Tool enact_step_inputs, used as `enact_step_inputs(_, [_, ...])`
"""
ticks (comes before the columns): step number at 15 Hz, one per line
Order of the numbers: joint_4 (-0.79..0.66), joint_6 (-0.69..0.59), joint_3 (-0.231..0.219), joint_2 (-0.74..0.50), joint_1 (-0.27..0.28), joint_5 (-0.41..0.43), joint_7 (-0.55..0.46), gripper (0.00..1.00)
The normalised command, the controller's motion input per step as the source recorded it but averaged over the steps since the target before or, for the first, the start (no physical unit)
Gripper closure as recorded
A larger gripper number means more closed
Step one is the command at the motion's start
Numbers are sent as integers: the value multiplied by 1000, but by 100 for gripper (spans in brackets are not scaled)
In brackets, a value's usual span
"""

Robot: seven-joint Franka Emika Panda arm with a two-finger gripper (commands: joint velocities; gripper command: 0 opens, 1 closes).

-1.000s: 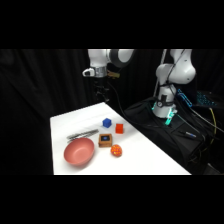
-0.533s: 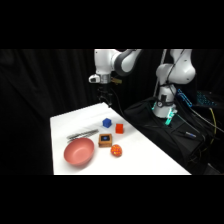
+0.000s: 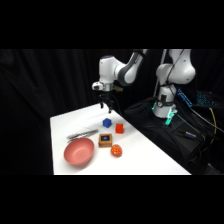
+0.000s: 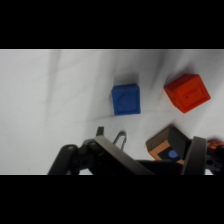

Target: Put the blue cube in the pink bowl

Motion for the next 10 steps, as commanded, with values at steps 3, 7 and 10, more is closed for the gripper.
enact_step_inputs(3, [42,289,12,206,-109,-93,-107,0])
enact_step_inputs(7, [59,194,90,184,-137,42,-196,0])
enact_step_inputs(10, [78,190,126,183,-159,62,-219,0])
